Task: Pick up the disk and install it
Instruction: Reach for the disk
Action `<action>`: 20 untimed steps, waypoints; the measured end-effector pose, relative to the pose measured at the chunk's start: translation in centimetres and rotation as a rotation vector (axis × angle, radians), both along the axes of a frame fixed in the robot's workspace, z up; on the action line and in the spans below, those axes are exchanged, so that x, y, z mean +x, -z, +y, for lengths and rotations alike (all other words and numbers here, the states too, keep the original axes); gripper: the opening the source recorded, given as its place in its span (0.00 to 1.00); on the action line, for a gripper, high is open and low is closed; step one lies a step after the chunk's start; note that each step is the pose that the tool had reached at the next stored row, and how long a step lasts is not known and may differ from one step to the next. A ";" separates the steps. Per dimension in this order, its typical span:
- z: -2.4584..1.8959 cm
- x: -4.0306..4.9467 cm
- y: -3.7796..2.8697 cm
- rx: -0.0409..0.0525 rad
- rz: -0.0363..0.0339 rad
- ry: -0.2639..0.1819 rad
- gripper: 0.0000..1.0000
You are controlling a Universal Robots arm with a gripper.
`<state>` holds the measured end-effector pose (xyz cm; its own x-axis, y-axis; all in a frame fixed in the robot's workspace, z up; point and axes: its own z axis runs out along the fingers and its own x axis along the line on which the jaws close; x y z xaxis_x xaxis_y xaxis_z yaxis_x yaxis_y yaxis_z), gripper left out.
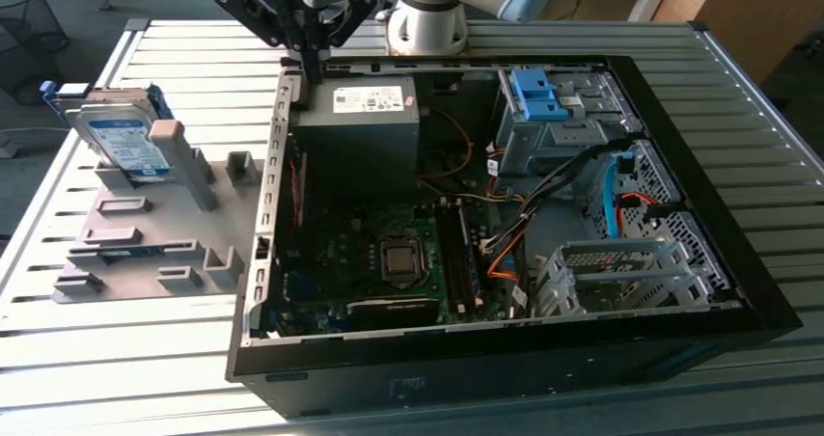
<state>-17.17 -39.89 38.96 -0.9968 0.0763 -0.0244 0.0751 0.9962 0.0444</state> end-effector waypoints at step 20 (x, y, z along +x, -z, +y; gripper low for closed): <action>0.00 -1.27 0.00 0.0000 0.0000 0.000 0.11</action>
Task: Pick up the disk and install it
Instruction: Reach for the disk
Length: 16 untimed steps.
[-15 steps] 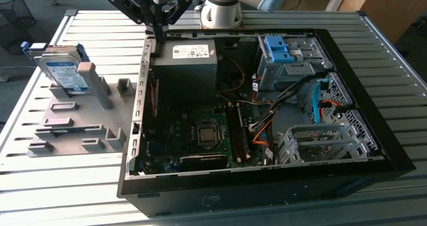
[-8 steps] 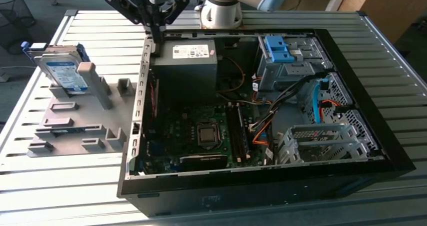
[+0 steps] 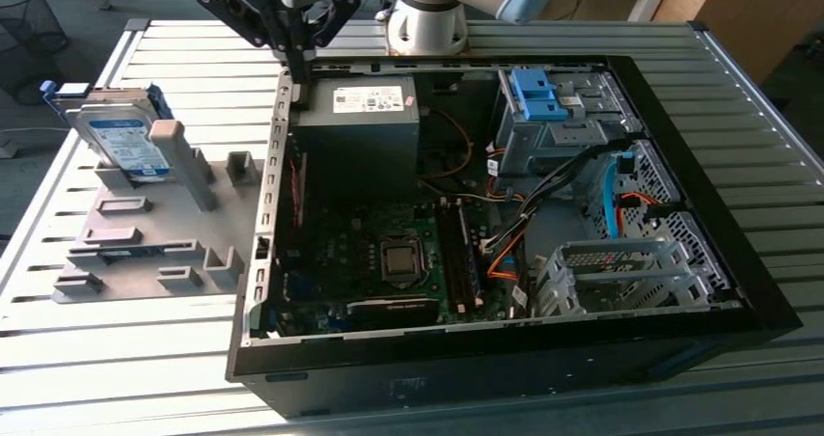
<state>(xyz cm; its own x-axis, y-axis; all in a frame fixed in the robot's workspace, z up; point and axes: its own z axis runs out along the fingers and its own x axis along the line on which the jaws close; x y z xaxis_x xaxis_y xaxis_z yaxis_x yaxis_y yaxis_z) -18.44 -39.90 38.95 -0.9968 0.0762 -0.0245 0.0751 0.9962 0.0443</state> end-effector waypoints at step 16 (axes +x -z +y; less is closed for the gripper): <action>0.00 -0.74 0.02 0.0000 0.0000 0.000 0.11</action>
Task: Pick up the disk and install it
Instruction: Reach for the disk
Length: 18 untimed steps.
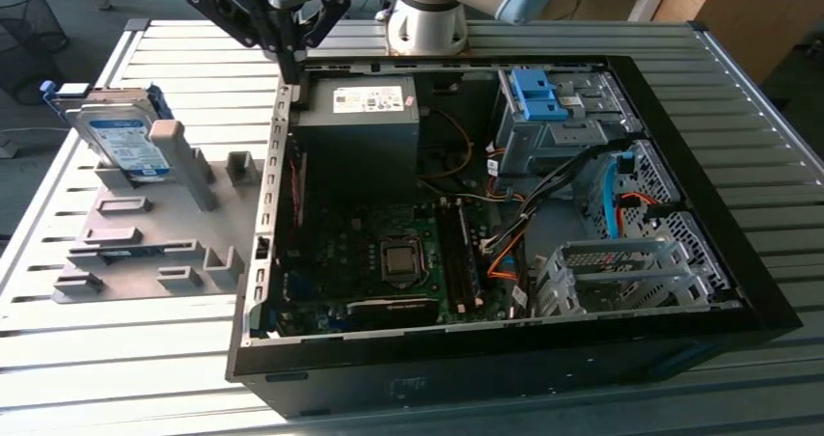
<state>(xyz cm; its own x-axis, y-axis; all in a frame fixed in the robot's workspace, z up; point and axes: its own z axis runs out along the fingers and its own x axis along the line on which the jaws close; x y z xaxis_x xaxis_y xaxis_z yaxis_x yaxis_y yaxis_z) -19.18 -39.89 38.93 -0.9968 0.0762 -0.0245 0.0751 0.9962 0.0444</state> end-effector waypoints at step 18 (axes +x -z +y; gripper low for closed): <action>0.00 -0.46 0.03 0.0000 0.0000 0.000 0.11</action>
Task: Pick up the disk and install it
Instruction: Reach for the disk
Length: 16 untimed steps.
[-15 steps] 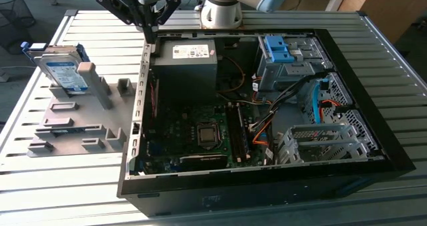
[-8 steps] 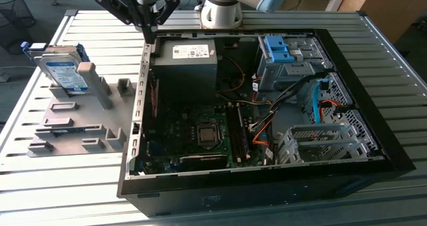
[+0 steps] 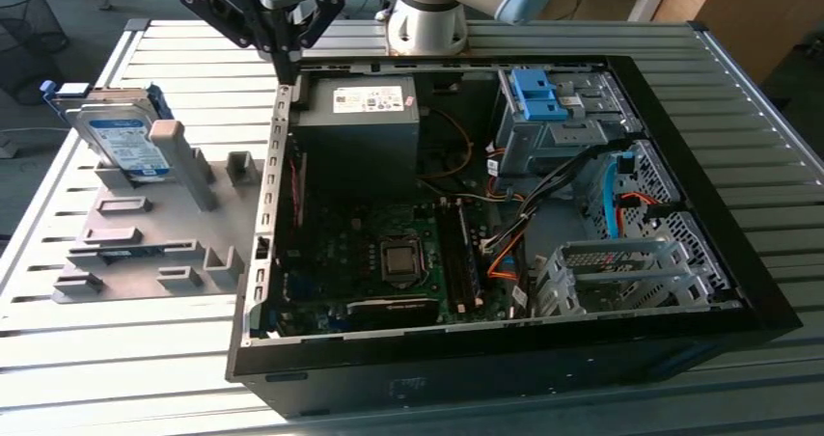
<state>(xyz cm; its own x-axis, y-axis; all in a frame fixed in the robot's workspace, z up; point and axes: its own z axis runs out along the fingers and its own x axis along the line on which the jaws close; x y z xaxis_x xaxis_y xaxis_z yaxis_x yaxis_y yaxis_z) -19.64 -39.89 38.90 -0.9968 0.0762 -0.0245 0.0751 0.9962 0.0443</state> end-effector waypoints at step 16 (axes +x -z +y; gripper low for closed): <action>0.00 -0.41 0.00 0.0000 0.0000 0.000 0.11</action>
<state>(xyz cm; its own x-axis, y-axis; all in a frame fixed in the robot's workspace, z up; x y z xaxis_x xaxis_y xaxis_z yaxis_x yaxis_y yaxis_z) -20.05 -39.89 38.90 -0.9968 0.0762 -0.0245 0.0751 0.9962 0.0443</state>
